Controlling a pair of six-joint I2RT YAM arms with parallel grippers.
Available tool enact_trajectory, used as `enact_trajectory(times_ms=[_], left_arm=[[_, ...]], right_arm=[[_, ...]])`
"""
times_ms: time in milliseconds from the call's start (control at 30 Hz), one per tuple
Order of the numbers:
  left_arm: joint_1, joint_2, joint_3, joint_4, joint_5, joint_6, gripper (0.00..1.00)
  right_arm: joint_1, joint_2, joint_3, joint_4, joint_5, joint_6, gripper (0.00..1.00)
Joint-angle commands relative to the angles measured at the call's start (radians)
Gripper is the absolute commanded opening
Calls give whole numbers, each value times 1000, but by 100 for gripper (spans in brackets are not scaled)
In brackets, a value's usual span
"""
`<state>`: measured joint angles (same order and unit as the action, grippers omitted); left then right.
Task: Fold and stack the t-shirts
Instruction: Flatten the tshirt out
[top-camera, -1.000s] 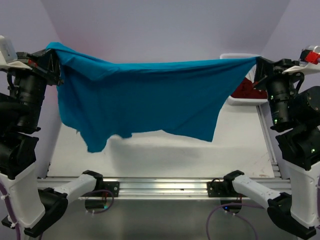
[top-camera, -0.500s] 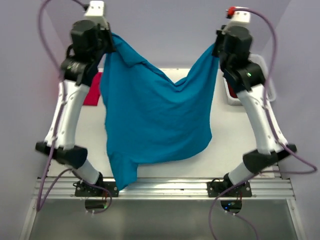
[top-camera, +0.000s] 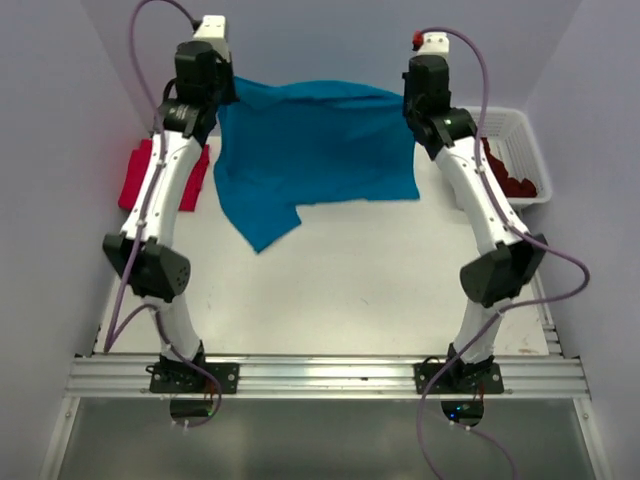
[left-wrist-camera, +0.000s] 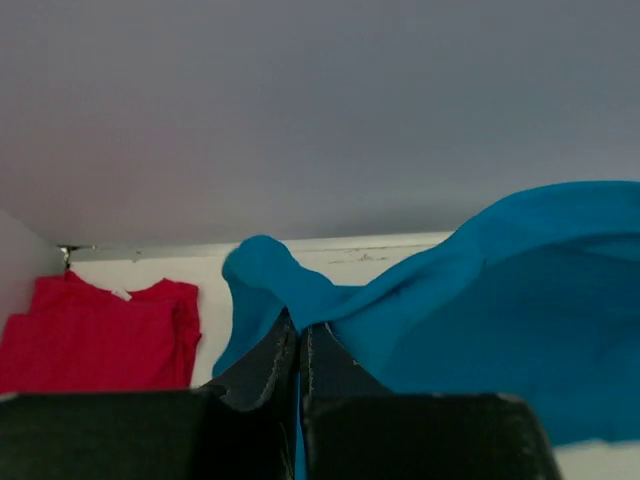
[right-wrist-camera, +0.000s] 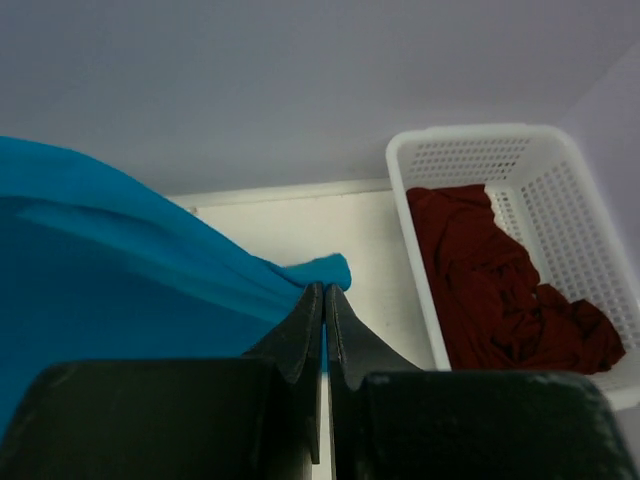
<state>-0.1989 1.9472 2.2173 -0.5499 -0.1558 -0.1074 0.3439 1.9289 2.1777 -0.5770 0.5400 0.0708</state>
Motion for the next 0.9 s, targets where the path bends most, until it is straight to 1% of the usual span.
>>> enact_trajectory(times_ms=[0,33,67,100,133,167,200,233,267,300,333,367,400,433,467,500,533,567,633,700,767,800,867], left_arm=[[-4,-346,-155,252,1,41,0],[-5,-396,-207,277,-2,46,0],[-20,-446,-256,330,-7,52,0],[-31,-540,-366,358,-14,67,0],[-42,-577,-417,381,-40,72,0],[-57,-606,-465,402,-50,72,0],[-57,-628,-541,397,-65,66,0],[-56,-628,-573,383,-80,57,0],[-56,-614,-628,346,-77,46,0],[-56,-607,-657,329,-65,10,0],[-56,-599,-689,321,-64,-9,0],[-54,-581,-762,320,-64,-24,0],[-54,-570,-798,314,-56,-69,0],[-53,-562,-839,312,-45,-89,0],[-53,-542,-928,314,-36,-107,0],[-51,-533,-971,306,-4,-157,0],[-53,-531,-1011,297,18,-173,0],[-53,-537,-1083,297,34,-182,0],[-53,-573,-1128,295,48,-195,0],[-53,-648,-1153,306,18,-175,0],[-54,-672,-1095,265,-8,-152,0],[-53,-673,-1067,240,-5,-150,0],[-53,-676,-1013,177,10,-149,0]], right_arm=[[-2,-333,-120,253,61,-63,0],[0,-378,-222,288,70,-63,0],[3,-425,-284,330,71,-97,0],[7,-518,-342,407,66,-109,0],[9,-547,-427,431,64,-112,0],[9,-564,-447,431,70,-111,0],[9,-565,-456,386,71,-105,0],[9,-545,-469,353,69,-98,0],[7,-530,-472,283,64,-80,0],[9,-516,-479,248,58,-77,0],[7,-481,-495,214,48,-39,0],[9,-466,-502,144,38,-4,0],[9,-450,-516,112,17,15,0],[7,-432,-557,85,8,35,0],[9,-429,-585,41,3,76,0],[7,-432,-623,25,-36,95,0],[7,-450,-713,20,-54,109,0],[7,-464,-755,22,-63,130,0],[7,-504,-853,38,-71,142,0],[9,-551,-874,55,-64,136,0],[7,-556,-830,20,-57,127,0],[7,-556,-790,5,-57,130,0],[9,-564,-763,-50,-64,153,0]])
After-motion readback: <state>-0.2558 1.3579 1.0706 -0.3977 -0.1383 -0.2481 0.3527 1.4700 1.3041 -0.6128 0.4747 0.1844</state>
